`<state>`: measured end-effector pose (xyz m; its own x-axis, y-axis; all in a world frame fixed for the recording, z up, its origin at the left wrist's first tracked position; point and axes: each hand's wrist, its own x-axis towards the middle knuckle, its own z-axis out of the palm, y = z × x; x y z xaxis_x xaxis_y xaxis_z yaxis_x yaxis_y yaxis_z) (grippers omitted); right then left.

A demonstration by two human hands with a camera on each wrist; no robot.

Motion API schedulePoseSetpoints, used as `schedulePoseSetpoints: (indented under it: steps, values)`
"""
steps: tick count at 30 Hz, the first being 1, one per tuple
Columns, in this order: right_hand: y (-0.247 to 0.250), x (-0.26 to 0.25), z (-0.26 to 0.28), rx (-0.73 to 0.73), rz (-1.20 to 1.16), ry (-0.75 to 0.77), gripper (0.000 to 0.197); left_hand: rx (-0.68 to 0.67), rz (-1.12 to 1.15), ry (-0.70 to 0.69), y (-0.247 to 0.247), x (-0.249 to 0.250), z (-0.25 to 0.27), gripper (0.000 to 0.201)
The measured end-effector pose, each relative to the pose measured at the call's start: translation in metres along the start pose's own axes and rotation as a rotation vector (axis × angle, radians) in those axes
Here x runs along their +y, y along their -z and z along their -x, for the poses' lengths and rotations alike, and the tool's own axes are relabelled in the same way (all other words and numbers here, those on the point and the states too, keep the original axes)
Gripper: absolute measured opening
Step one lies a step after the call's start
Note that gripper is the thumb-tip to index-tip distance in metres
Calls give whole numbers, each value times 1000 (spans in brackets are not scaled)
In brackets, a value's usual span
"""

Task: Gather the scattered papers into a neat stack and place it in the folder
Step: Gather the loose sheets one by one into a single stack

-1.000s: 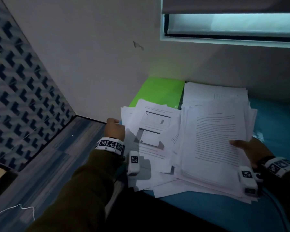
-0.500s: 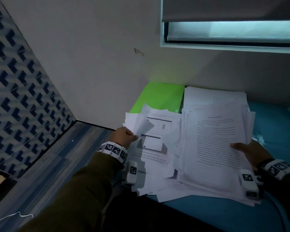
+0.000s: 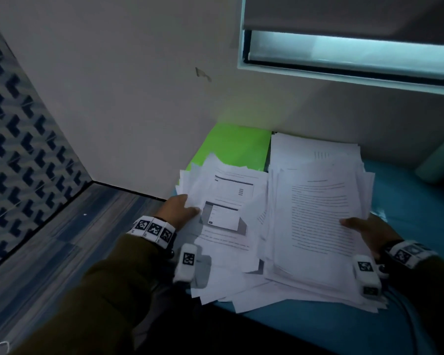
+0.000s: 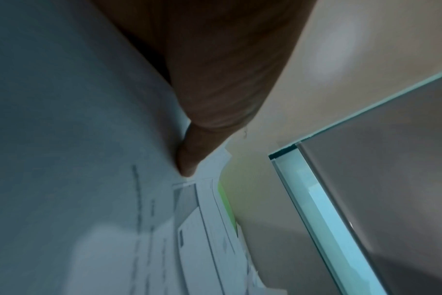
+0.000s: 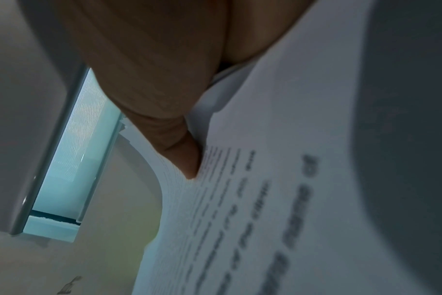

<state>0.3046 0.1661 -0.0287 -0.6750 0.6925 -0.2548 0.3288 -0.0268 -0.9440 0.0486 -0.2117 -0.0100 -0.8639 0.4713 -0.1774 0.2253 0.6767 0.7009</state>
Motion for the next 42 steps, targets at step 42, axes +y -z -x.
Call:
schedulePoseSetpoints:
  steps: [42]
  values:
    - [8, -5, -2, -90, 27, -78, 83, -259, 66, -144, -111, 130, -19, 10]
